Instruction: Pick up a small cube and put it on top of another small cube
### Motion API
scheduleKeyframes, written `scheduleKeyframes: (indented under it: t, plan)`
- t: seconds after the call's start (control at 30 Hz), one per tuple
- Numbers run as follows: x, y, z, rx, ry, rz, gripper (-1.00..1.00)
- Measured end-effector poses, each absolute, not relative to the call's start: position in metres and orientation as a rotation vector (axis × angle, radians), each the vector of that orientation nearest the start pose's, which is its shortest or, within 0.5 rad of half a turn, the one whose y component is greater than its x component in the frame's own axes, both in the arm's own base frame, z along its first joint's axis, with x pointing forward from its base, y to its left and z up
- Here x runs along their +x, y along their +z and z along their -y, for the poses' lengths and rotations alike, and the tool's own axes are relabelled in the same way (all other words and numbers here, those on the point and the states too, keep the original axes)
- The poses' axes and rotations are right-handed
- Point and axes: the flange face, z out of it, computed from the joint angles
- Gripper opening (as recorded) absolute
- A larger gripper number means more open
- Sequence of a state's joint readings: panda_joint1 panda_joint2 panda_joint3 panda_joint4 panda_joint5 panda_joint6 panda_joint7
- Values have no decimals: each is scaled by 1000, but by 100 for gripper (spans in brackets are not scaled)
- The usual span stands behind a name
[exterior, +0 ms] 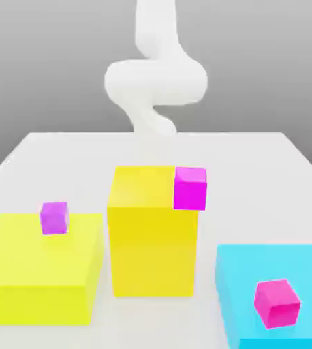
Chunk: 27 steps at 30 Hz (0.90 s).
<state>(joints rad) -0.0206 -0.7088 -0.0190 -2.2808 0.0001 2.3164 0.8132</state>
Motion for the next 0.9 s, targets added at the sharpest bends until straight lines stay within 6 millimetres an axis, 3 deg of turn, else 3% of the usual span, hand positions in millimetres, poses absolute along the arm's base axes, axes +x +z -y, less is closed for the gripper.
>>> scheduleKeyframes:
  t: [0.23,0.47,0.73,0.9]
  plan:
    - [456,615,79,-2452,-773,-1354,0]
    - [508,522,150,-2425,-581,-1597,0]
    - [530,397,241,-2346,-355,-1886,0]
    - [525,312,288,-2290,-207,-2042,0]
